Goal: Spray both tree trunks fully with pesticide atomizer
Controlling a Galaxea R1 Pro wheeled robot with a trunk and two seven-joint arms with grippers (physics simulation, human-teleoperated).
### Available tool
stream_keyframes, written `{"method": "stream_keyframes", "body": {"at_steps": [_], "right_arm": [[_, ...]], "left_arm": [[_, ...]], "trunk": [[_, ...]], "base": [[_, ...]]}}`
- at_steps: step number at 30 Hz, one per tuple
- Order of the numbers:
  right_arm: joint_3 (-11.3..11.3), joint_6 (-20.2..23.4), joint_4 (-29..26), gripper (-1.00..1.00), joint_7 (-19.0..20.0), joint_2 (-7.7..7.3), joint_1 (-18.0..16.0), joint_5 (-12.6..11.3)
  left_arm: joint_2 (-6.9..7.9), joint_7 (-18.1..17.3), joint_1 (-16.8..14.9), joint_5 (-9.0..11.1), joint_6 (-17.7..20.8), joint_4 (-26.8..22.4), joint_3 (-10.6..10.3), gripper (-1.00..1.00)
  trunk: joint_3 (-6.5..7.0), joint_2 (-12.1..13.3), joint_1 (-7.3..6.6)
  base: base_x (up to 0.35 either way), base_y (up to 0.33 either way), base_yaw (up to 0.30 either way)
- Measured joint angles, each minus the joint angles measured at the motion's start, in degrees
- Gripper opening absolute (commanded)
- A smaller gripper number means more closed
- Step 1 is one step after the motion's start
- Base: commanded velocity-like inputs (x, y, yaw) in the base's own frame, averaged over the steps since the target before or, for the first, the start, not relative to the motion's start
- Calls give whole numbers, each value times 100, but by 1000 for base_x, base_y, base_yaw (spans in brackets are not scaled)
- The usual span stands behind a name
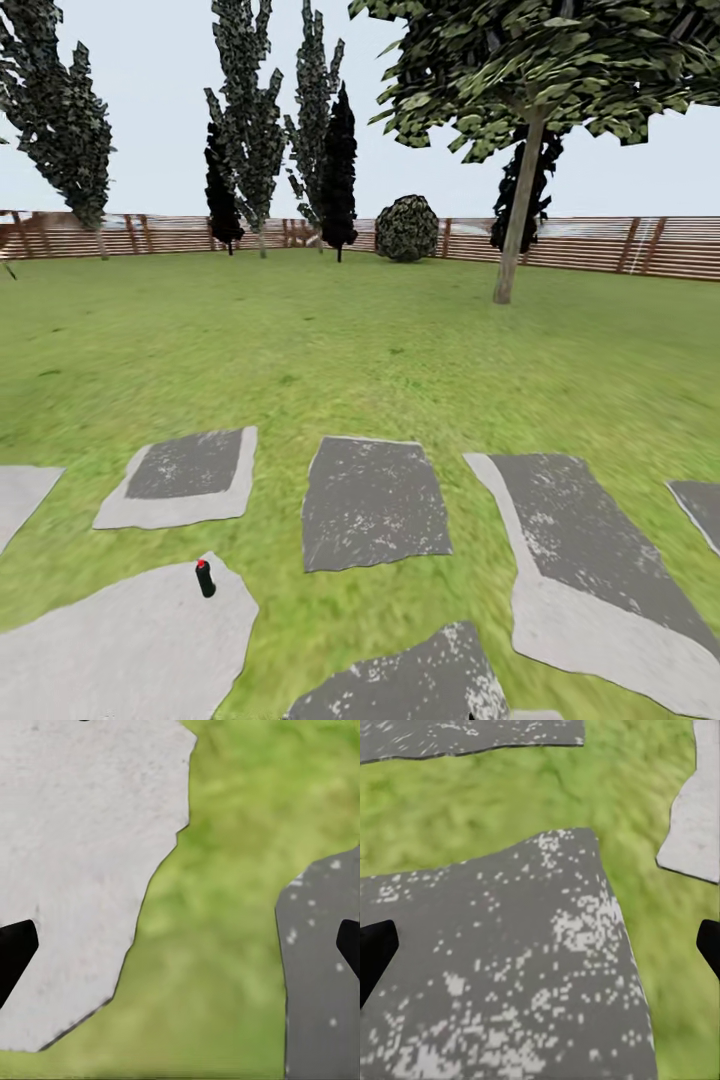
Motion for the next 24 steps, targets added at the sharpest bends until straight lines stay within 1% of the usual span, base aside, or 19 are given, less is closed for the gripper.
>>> {"method": "stream_keyframes", "body": {"at_steps": [9,13,17,24], "right_arm": [[1,-3,0,100,0,0,0,0],[0,-2,0,100,0,0,0,1],[1,1,0,100,0,0,0,0],[3,-2,-1,100,0,0,0,0]], "left_arm": [[1,1,3,15,-3,-12,1,100],[3,2,3,16,-3,-12,1,100],[3,1,3,16,-6,-12,2,100],[6,4,4,16,-2,-12,2,100]], "trunk": [[0,0,0],[0,0,-1],[0,0,-3],[0,0,-3]], "base": [[1,-1,277],[78,0,277],[235,0,277],[324,0,277]]}}
